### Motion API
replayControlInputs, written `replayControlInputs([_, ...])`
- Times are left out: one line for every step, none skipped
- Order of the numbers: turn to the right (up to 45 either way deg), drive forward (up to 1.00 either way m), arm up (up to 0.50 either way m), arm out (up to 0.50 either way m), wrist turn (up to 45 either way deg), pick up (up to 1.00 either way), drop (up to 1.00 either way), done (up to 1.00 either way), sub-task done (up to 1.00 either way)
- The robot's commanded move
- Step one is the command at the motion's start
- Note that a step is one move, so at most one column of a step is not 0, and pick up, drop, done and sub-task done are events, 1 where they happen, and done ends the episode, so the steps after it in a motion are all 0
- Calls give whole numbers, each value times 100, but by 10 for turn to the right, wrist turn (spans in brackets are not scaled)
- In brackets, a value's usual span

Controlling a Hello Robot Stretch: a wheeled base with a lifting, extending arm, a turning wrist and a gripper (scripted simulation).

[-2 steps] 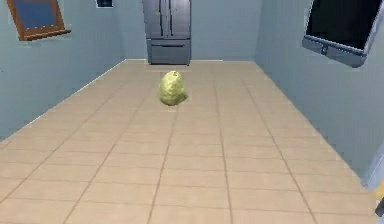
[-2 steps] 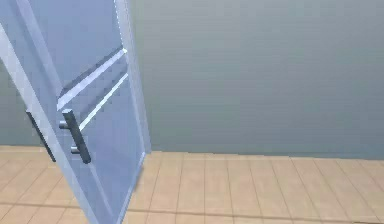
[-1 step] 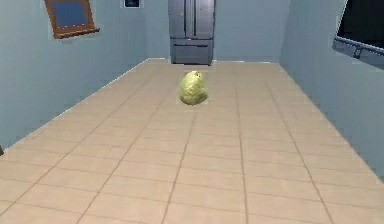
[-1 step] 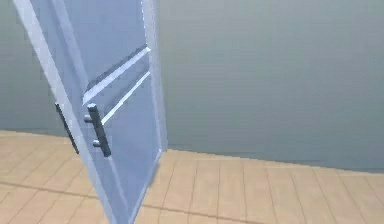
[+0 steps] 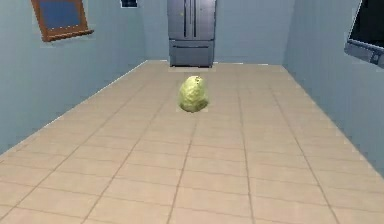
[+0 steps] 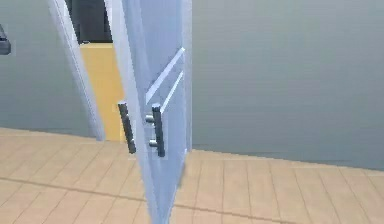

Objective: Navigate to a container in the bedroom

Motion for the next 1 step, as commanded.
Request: replayControlInputs([60,0,0,0,0,0,0,0,0])
